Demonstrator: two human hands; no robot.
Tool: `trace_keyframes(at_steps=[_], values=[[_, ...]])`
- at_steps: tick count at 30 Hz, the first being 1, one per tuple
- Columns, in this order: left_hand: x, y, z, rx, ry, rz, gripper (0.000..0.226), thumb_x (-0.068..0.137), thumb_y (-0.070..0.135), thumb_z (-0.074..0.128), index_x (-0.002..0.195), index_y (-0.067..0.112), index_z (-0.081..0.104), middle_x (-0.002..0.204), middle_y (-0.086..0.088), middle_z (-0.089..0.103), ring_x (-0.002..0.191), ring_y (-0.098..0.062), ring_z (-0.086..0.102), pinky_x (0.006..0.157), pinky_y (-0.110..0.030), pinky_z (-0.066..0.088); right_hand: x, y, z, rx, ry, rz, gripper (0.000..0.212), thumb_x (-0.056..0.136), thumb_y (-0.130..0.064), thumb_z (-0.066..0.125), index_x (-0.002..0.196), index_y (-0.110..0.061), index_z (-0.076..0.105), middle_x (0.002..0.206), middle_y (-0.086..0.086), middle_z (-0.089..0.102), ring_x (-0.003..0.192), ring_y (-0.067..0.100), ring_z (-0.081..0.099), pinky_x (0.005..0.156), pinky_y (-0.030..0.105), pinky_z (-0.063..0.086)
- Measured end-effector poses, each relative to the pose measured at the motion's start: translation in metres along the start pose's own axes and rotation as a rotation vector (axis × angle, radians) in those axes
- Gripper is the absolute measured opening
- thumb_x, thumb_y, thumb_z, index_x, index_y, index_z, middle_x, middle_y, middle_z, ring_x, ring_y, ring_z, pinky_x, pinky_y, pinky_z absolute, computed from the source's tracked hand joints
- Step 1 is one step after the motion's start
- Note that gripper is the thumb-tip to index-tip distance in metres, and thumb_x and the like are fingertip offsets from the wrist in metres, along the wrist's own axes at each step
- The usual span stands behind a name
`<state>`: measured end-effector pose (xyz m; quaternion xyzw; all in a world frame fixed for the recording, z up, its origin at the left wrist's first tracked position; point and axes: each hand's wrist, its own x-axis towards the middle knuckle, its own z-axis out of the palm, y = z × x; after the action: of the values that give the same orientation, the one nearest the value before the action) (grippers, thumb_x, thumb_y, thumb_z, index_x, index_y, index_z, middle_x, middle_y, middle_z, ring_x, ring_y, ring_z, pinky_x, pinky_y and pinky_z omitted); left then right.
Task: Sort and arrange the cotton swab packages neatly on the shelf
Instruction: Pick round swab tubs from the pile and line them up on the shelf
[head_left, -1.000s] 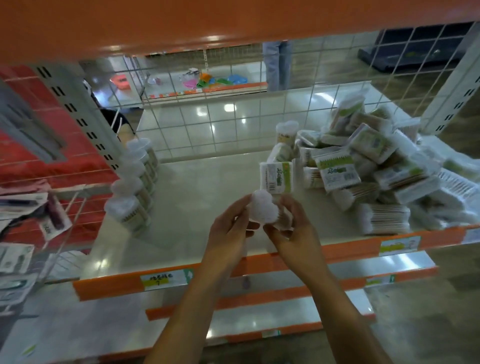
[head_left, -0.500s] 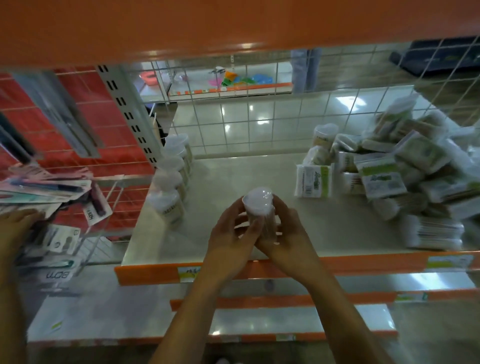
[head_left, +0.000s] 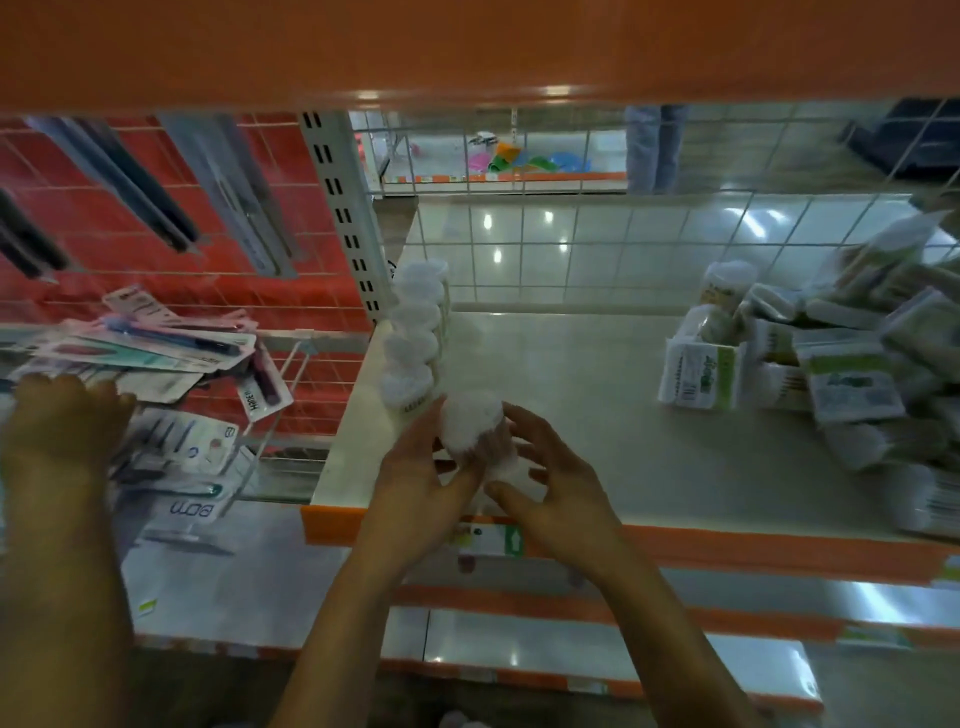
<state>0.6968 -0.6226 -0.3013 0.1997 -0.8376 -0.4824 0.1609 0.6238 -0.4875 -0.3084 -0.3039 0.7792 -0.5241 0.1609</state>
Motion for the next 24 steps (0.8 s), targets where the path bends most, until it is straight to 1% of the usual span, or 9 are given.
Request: trace_keyframes(at_steps=[2,4,7,9,14,17,19,21,24], values=[[-0.003,-0.004,-0.011,-0.015,0.030,0.008,0.043,0.084,0.024,0.068,0.111,0.050,0.045,0.107,0.024,0.059,0.097,0.007,0.060,0.079,-0.011,0.050,0.000,-0.004,0.005,0.010,-0.030,-0.012,0.062,0.083,-0.022,0.068,0.121,-0.056,0.032,0.115,-0.041,0.044,0.103,-0.020,0.046,0.081,0.002,0.040],[-0.004,-0.009,-0.021,-0.017,0.033,0.009,0.044,0.084,0.021,0.069,0.107,0.049,0.045,0.105,0.024,0.059,0.095,0.010,0.058,0.078,-0.009,0.049,0.000,-0.006,0.012,0.008,-0.060,-0.007,0.058,0.083,-0.020,0.068,0.121,-0.049,0.035,0.114,-0.042,0.044,0.104,-0.021,0.046,0.084,0.004,0.040],[-0.006,-0.018,-0.031,0.009,0.006,0.009,0.042,0.086,0.021,0.069,0.118,0.039,0.050,0.111,0.020,0.061,0.101,0.007,0.058,0.084,-0.014,0.049,0.001,-0.011,0.021,0.008,-0.095,0.007,0.049,0.085,-0.023,0.067,0.121,-0.039,0.039,0.114,-0.038,0.044,0.105,-0.014,0.049,0.087,0.006,0.040],[-0.006,-0.024,-0.038,0.009,-0.001,0.001,0.044,0.087,0.019,0.067,0.126,0.032,0.051,0.114,0.016,0.061,0.103,0.001,0.060,0.087,-0.019,0.051,0.002,-0.015,0.026,0.024,-0.102,0.014,0.046,0.086,-0.025,0.066,0.120,-0.040,0.040,0.113,-0.037,0.046,0.104,-0.015,0.050,0.086,0.006,0.041],[-0.005,-0.034,-0.050,-0.021,-0.022,-0.009,0.045,0.087,0.017,0.066,0.127,0.031,0.052,0.117,0.013,0.061,0.108,-0.005,0.060,0.087,-0.027,0.054,0.004,-0.020,0.037,0.042,-0.105,0.011,0.039,0.088,-0.027,0.062,0.122,-0.039,0.045,0.116,-0.030,0.052,0.109,-0.006,0.054,0.092,0.019,0.047],[-0.004,-0.038,-0.054,-0.025,-0.019,-0.002,0.043,0.086,0.023,0.067,0.125,0.033,0.053,0.118,0.012,0.061,0.109,-0.008,0.060,0.087,-0.033,0.055,0.005,-0.020,0.044,0.061,-0.089,0.022,0.037,0.090,-0.025,0.060,0.124,-0.033,0.048,0.119,-0.023,0.056,0.110,-0.003,0.055,0.085,0.019,0.052],[-0.004,-0.038,-0.056,-0.042,-0.020,0.002,0.041,0.086,0.020,0.068,0.118,0.039,0.053,0.116,0.011,0.061,0.108,-0.008,0.060,0.085,-0.030,0.056,0.007,-0.021,0.049,0.069,-0.064,0.027,0.033,0.091,-0.029,0.058,0.122,-0.032,0.050,0.118,-0.019,0.058,0.108,-0.003,0.057,0.083,0.017,0.052],[-0.004,-0.037,-0.058,-0.045,-0.021,0.016,0.044,0.085,0.018,0.068,0.111,0.046,0.048,0.114,0.014,0.060,0.107,-0.008,0.060,0.084,-0.026,0.056,0.008,-0.023,0.052,0.079,-0.043,0.043,0.032,0.090,-0.034,0.058,0.121,-0.031,0.052,0.117,-0.018,0.060,0.105,-0.003,0.058,0.078,0.016,0.053],[-0.004,-0.035,-0.063,-0.030,-0.028,0.040,0.042,0.085,0.020,0.068,0.110,0.046,0.046,0.109,0.021,0.057,0.106,-0.006,0.060,0.082,-0.024,0.056,0.010,-0.027,0.058,0.106,-0.008,0.085,0.029,0.088,-0.041,0.058,0.115,-0.034,0.052,0.110,-0.021,0.060,0.095,-0.010,0.058,0.066,0.019,0.056]])
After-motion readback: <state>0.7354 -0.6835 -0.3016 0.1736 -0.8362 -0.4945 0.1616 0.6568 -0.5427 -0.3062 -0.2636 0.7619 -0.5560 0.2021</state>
